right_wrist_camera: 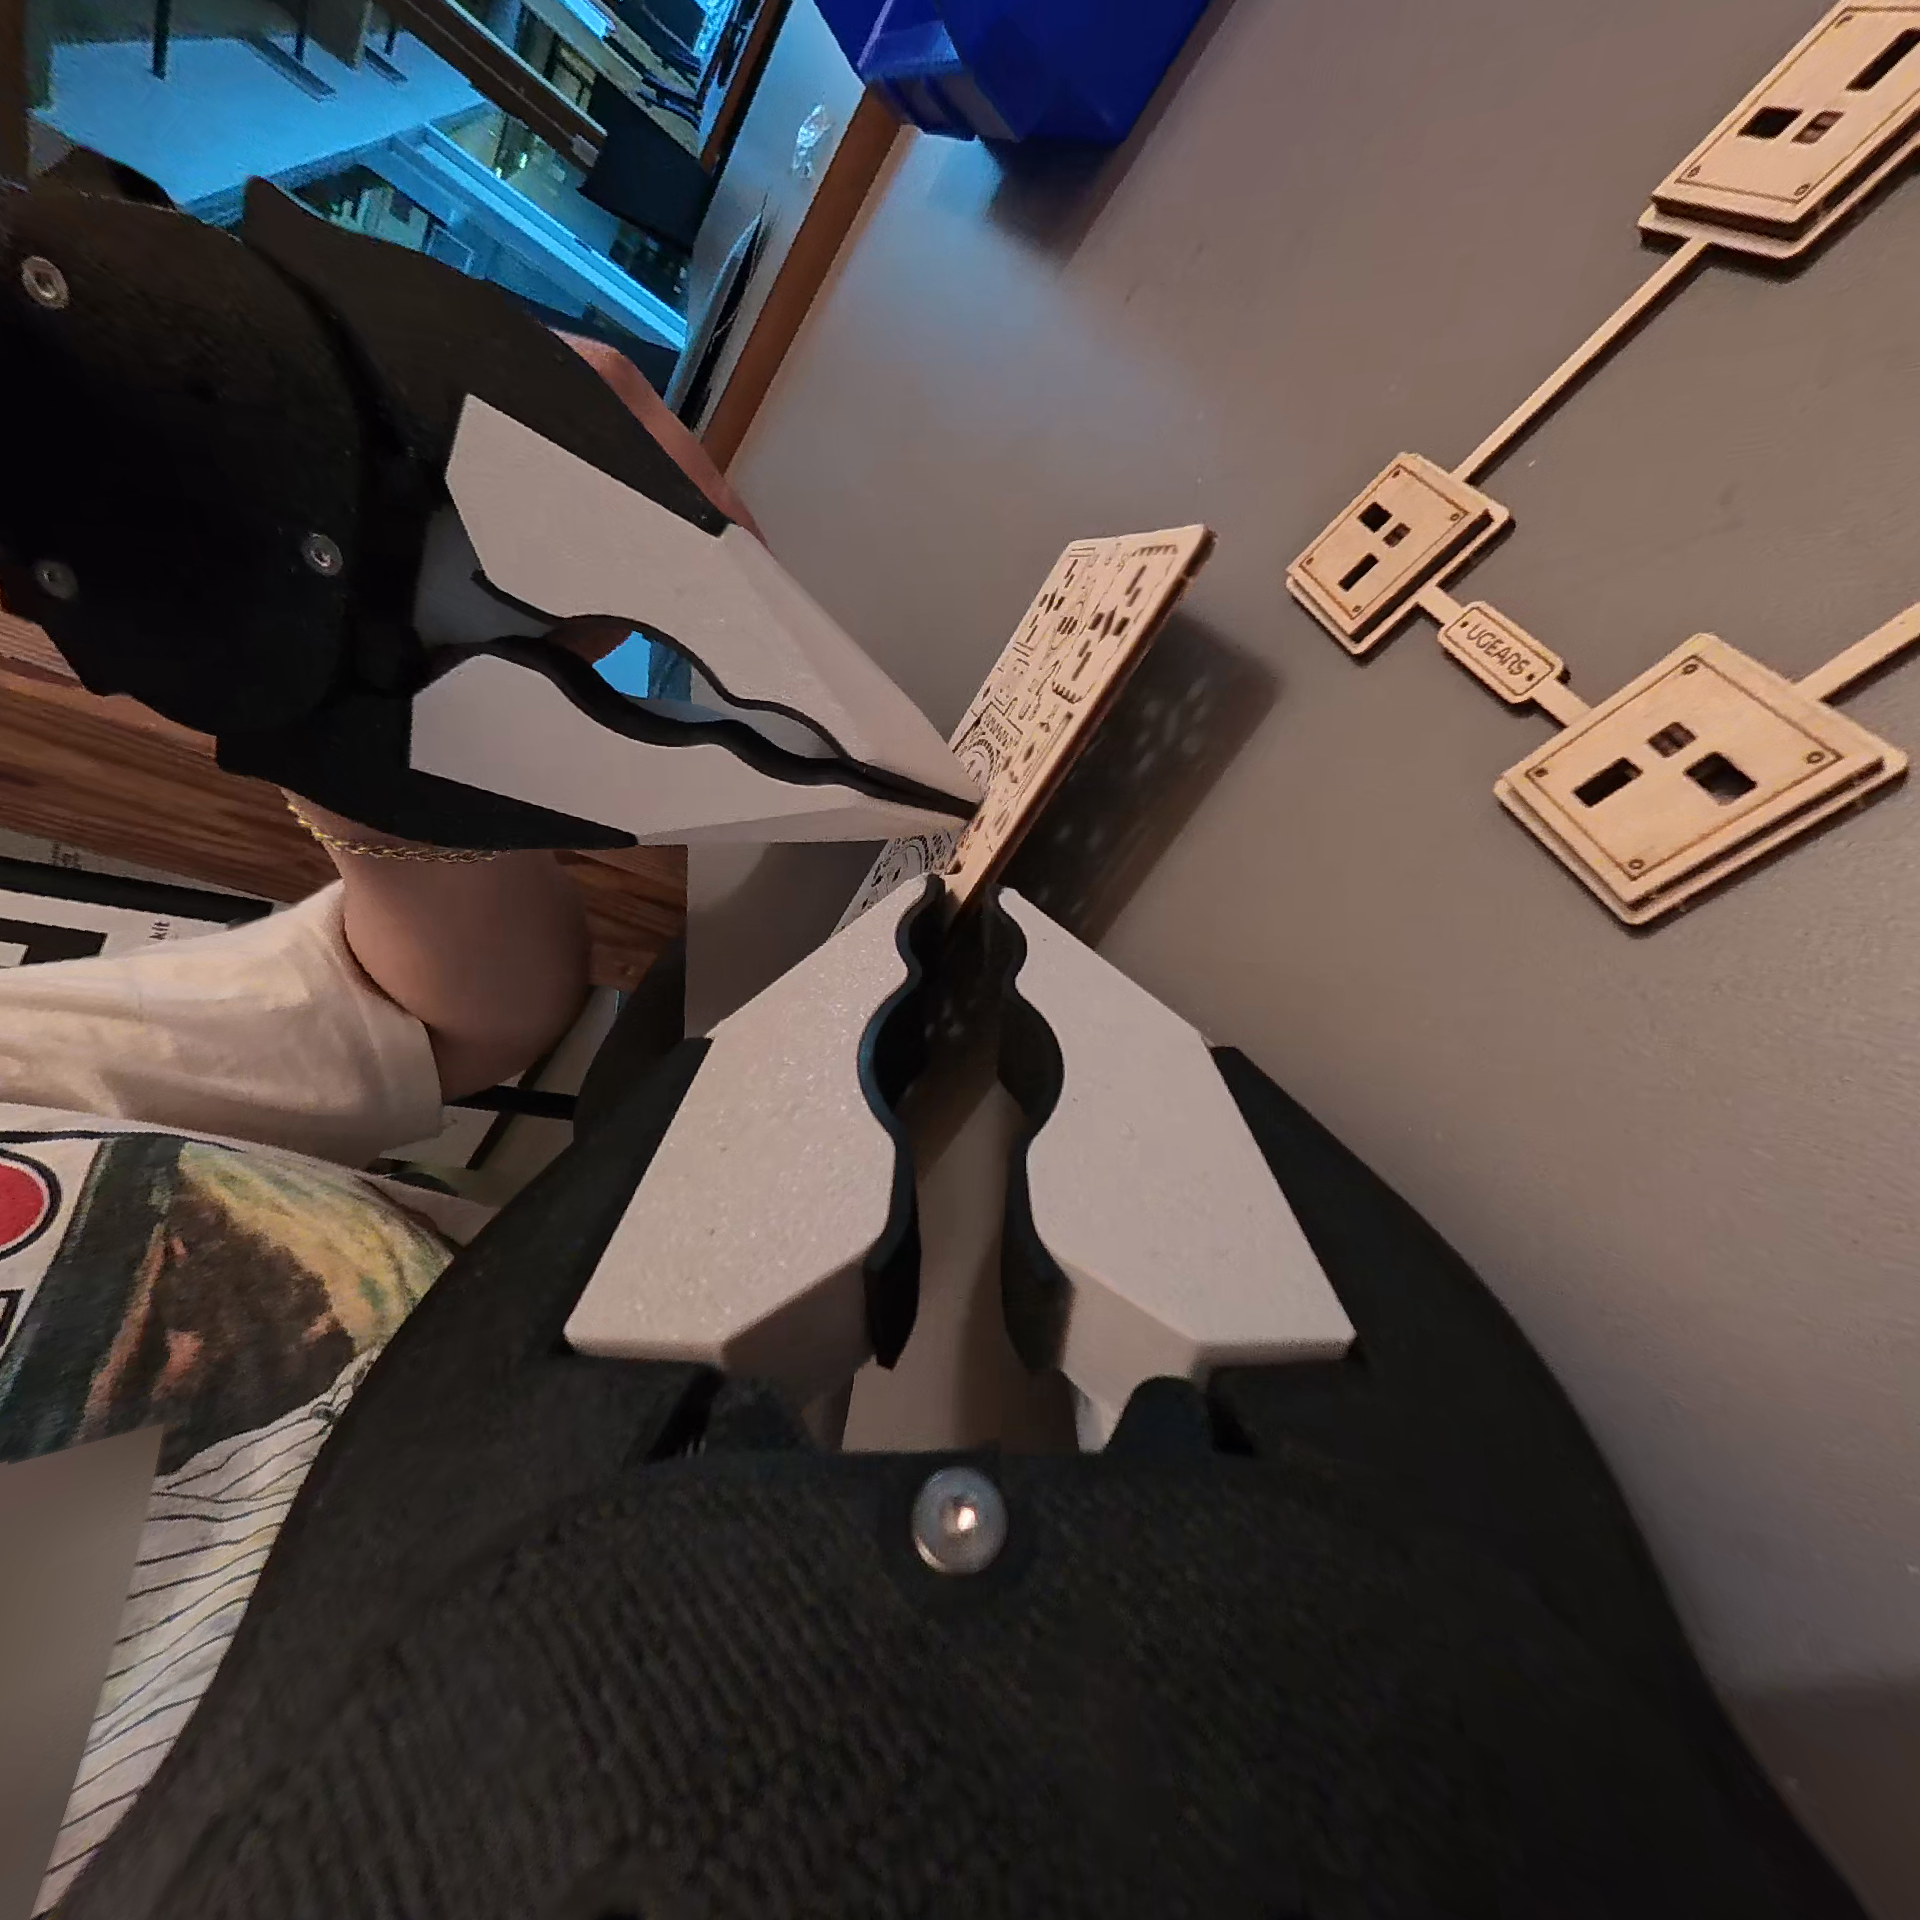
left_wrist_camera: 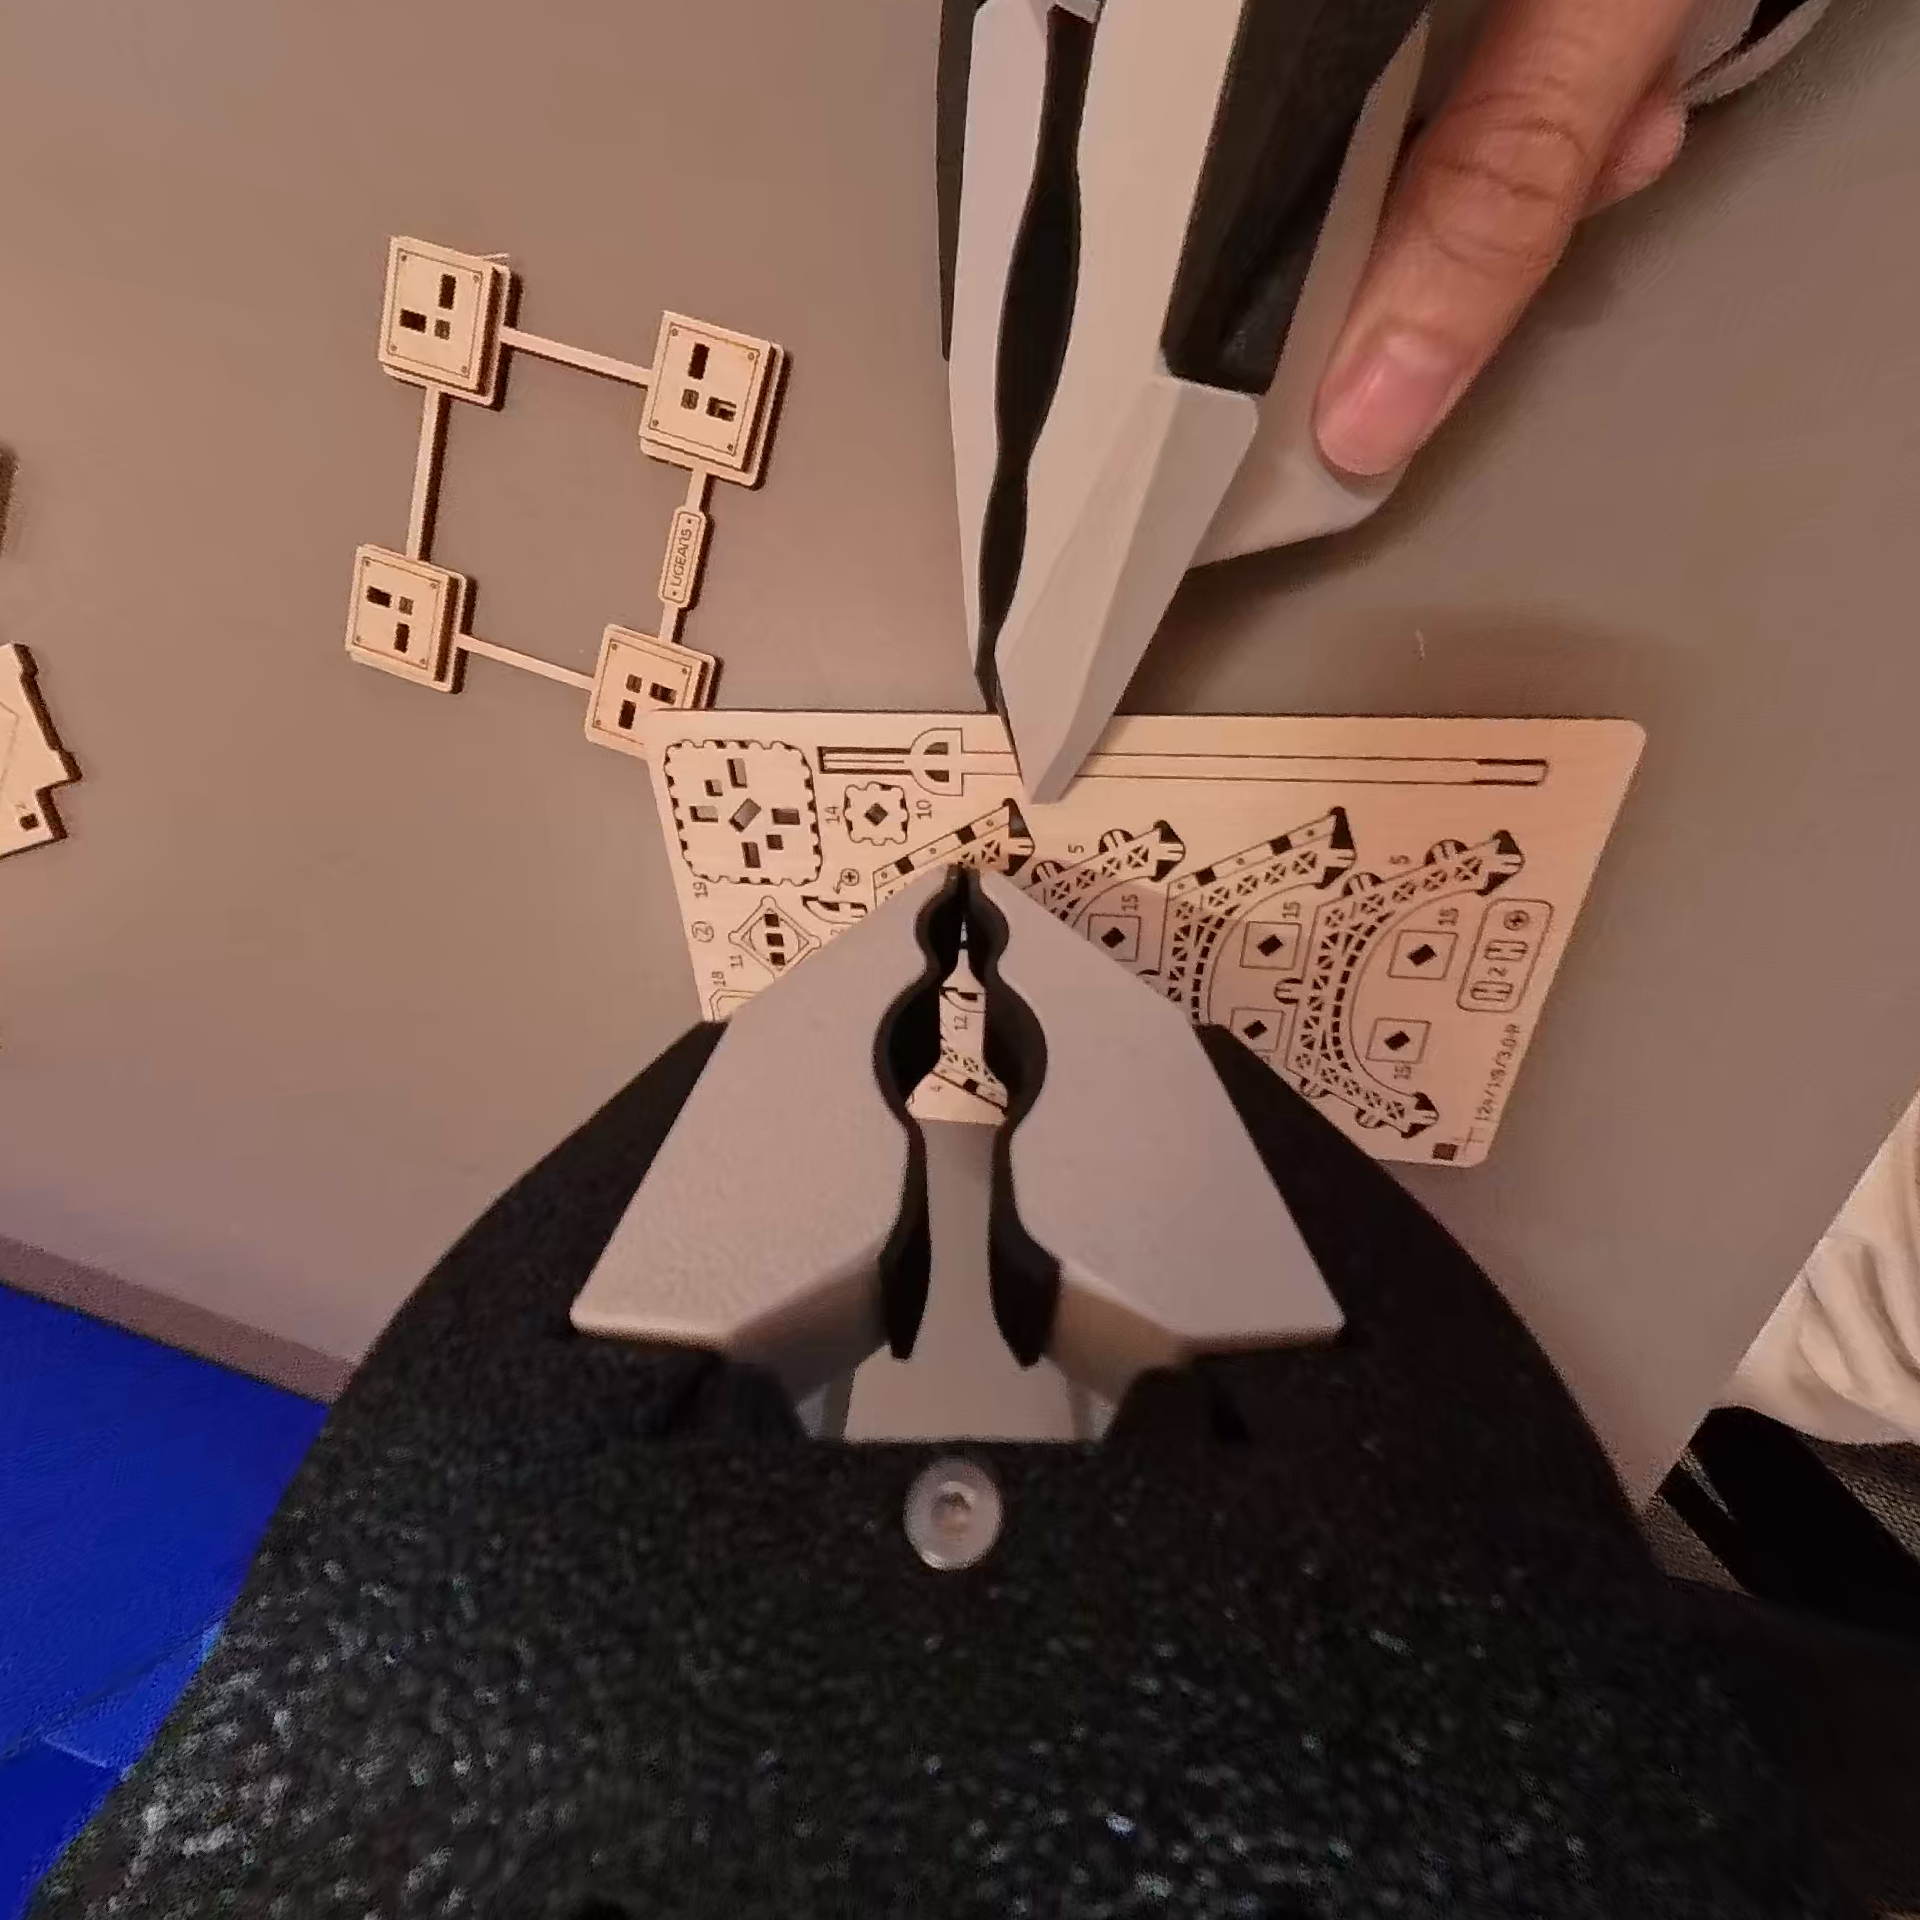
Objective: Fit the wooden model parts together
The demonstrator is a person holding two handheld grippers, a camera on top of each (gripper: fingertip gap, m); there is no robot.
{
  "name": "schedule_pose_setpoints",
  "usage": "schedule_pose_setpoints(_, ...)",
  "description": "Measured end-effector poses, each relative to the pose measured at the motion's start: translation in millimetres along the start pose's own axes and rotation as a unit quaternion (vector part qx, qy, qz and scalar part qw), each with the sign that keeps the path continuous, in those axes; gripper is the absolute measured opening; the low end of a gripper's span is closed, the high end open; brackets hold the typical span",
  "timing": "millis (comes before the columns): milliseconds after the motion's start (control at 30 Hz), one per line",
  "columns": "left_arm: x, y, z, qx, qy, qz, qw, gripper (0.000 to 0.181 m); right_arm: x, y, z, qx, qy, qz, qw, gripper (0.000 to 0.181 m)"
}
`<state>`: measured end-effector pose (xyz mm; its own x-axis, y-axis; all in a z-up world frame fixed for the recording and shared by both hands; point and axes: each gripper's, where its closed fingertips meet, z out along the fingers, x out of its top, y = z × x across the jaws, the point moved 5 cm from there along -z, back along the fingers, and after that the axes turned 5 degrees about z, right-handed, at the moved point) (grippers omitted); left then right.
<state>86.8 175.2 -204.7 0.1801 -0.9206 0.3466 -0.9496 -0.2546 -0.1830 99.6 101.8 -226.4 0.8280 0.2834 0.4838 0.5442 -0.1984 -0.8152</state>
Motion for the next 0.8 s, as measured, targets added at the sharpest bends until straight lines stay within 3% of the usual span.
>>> schedule_pose_setpoints(167,5.2,1.0,-4.1,-0.002,0.012,0.001,1.0,0.0,0.1,-0.6,-0.1,0.004,0.001,0.0,1.0,0.005)
schedule_pose_setpoints(800,8.3,1.7,6.6,-0.008,-0.055,0.041,0.998,0.0,0.1,3.6,0.9,-0.019,-0.001,0.008,1.0,0.005)
